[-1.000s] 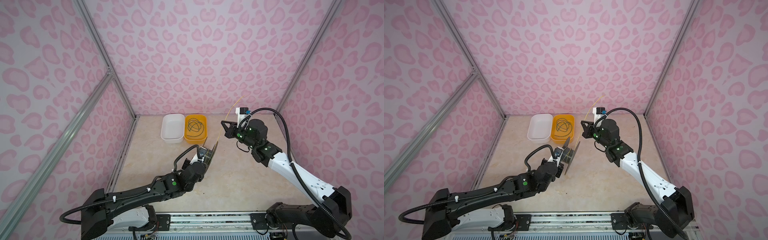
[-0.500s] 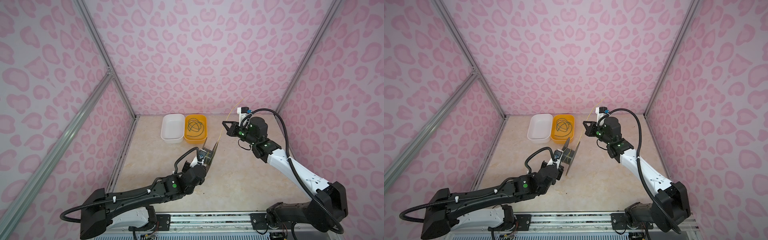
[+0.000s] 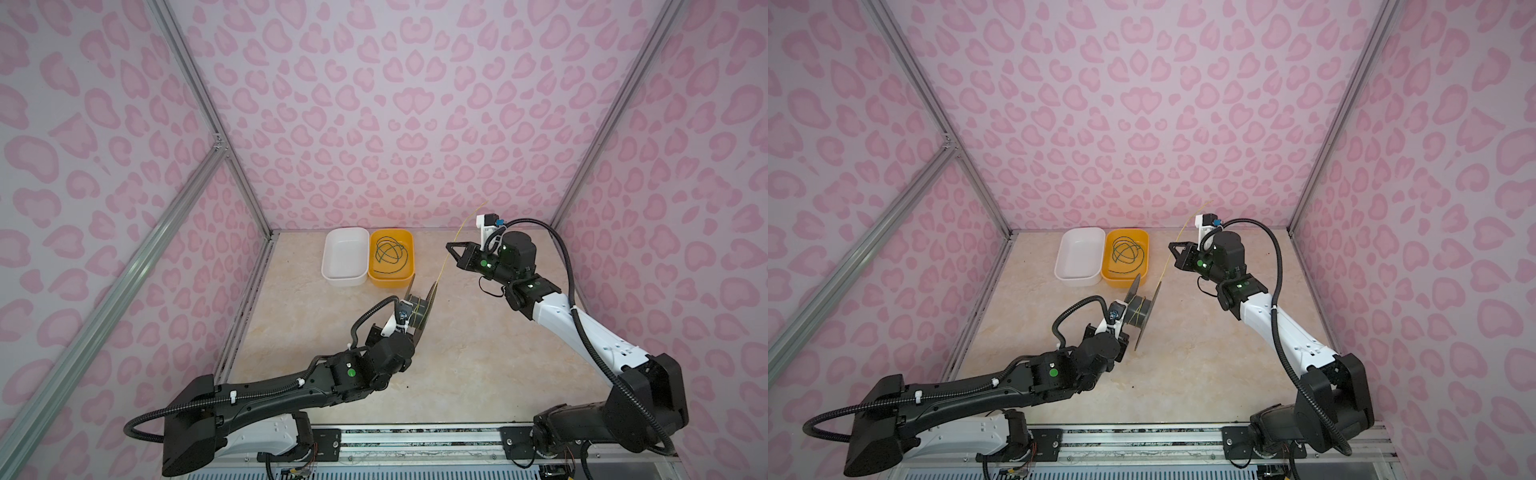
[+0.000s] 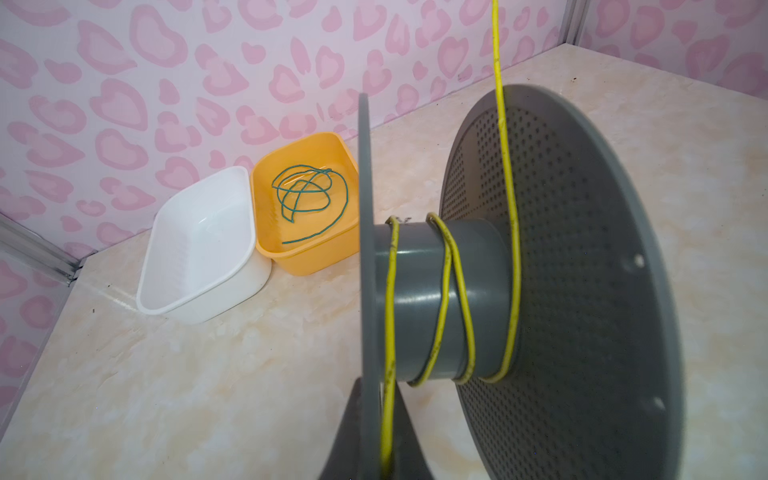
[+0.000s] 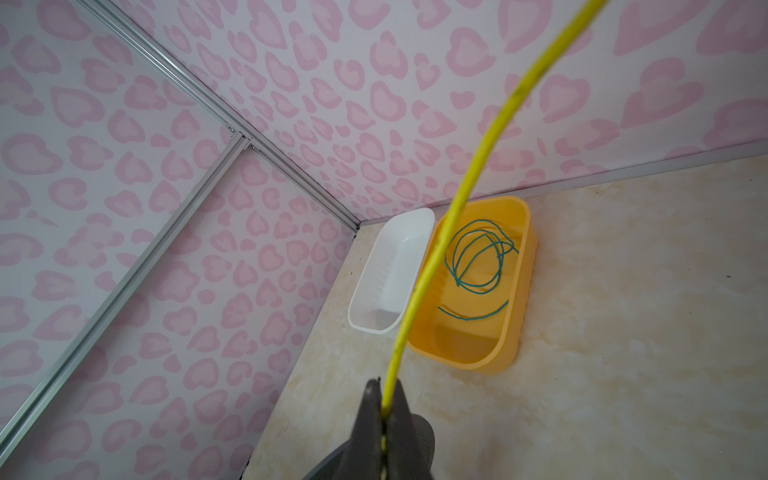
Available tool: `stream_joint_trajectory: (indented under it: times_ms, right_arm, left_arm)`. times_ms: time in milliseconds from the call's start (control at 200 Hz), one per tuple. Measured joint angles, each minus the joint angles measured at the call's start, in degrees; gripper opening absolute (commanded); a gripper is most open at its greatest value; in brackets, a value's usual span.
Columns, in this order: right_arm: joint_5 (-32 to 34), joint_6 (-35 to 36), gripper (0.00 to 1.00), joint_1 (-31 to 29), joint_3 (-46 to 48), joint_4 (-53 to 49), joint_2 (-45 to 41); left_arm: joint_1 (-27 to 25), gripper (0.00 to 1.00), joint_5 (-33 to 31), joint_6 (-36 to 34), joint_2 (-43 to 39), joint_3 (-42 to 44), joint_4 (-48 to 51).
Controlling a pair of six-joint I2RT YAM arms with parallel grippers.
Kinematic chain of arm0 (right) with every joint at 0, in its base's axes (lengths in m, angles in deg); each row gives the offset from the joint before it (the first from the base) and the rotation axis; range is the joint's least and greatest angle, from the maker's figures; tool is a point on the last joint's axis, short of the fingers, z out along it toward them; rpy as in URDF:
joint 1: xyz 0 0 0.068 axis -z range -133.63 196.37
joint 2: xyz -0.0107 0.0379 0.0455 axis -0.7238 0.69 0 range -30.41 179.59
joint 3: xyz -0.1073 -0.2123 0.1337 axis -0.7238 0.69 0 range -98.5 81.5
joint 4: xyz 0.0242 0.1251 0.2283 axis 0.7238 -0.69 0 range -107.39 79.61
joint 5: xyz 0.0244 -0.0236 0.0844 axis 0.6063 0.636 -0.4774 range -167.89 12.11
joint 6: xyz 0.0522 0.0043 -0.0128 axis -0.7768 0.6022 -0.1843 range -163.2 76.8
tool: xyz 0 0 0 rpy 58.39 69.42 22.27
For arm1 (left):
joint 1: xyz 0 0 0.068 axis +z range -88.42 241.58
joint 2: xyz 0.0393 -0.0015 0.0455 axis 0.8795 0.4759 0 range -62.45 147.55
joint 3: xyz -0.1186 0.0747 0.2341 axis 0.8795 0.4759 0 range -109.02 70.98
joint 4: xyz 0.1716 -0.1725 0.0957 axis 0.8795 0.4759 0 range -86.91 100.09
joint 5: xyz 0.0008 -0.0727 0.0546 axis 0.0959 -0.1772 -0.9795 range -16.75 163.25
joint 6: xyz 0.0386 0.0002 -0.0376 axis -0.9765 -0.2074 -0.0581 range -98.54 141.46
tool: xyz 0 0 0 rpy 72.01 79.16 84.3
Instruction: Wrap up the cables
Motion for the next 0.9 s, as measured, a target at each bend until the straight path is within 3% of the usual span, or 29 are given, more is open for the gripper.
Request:
stream_joint_trajectory:
  times_ms: [900]
  right_arm:
    - [-4.81, -3.37, 0.01, 3.43, -1.36, 0.11, 0.68]
  left_arm:
    - [-0.85, 0.04, 0.31, 1.07, 1.62, -0.02, -2.49]
